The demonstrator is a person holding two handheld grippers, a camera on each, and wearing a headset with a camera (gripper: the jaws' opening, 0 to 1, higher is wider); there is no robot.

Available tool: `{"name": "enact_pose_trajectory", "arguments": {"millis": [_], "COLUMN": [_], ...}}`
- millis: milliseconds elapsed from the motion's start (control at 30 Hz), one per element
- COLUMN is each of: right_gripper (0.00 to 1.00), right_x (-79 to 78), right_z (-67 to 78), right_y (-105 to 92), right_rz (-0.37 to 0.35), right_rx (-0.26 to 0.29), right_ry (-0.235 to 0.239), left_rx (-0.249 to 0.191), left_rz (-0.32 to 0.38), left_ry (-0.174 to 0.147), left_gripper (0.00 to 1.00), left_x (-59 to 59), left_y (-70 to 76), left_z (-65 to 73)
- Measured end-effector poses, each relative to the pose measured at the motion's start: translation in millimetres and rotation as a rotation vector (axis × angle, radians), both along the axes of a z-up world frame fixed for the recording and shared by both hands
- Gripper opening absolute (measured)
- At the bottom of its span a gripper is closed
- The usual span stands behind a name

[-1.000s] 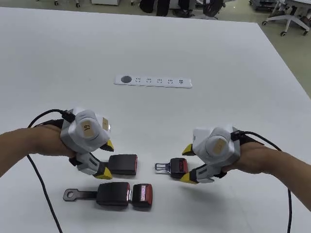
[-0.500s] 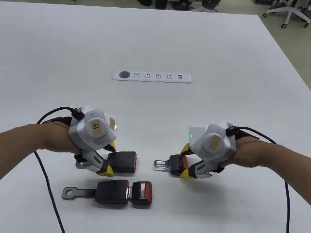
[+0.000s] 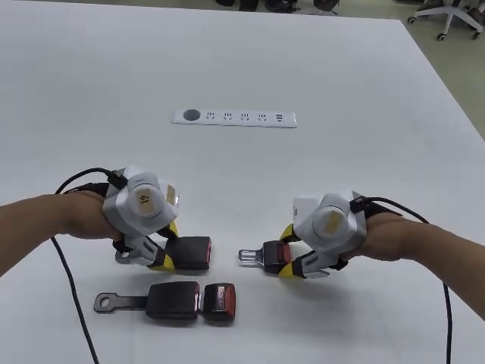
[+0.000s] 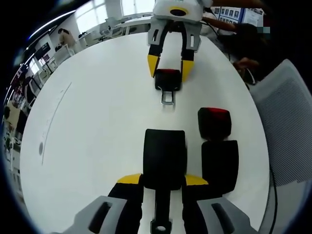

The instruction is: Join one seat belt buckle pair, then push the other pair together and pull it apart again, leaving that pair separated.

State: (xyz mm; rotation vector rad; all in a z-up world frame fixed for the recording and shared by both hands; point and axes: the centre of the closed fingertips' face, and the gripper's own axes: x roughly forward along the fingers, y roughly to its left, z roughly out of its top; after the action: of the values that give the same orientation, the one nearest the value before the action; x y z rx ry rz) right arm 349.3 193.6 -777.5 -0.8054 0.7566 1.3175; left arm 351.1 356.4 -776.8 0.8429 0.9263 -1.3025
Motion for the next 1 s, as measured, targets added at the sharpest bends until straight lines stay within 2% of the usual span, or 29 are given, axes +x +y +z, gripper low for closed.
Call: {"name": "enact_pose_trajectory", "arguments": {"millis": [367, 1000], "right_gripper": [0.31, 0.31], "right_x": [1.3, -0.1], "right_z": [-1.8, 2.8], "right_y": [-0.2, 17.1], "right_rz": [0.001, 0.001], "right_rx": [0.002, 0.015], "right_ry": [0.003, 0.008], "left_rx": [-0.007, 0.002], "left_rz": [0.012, 0.011], "left_ry": [0.009, 0.005], "left_gripper": [0.31, 0.31], "left_x": [-0.4, -0.4], "left_y": [-0.1, -1.3], "left_z": [0.1, -0.3]}}
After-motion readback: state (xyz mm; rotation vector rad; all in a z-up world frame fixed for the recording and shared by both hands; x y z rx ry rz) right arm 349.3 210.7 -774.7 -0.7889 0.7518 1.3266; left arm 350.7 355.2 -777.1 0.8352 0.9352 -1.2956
